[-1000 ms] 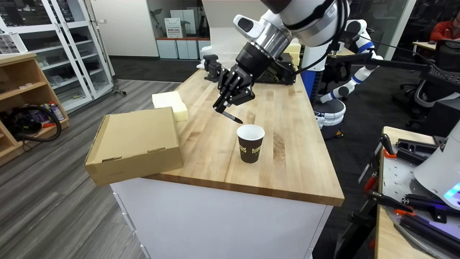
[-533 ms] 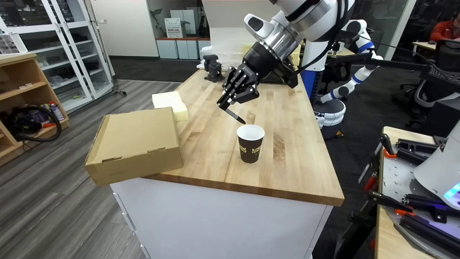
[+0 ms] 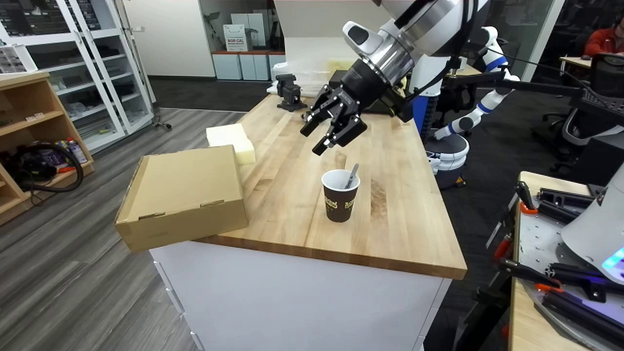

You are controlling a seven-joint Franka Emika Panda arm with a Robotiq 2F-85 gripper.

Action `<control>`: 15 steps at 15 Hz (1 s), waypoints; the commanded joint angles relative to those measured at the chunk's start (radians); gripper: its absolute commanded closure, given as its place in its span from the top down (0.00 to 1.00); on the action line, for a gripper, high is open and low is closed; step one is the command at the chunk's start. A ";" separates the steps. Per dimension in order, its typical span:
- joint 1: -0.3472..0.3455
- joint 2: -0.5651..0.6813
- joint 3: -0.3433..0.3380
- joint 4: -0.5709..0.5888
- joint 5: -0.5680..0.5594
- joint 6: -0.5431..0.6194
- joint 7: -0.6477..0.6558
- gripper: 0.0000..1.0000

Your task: Put the pen in the cup

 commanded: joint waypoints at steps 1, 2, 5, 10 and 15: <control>0.031 -0.004 0.019 -0.047 -0.063 0.190 0.068 0.96; 0.040 0.006 0.023 -0.058 -0.081 0.249 0.088 0.98; 0.035 0.021 0.019 -0.058 -0.082 0.263 0.087 0.97; 0.052 0.048 0.026 -0.077 -0.106 0.336 0.120 1.00; 0.052 0.048 0.026 -0.077 -0.106 0.337 0.120 1.00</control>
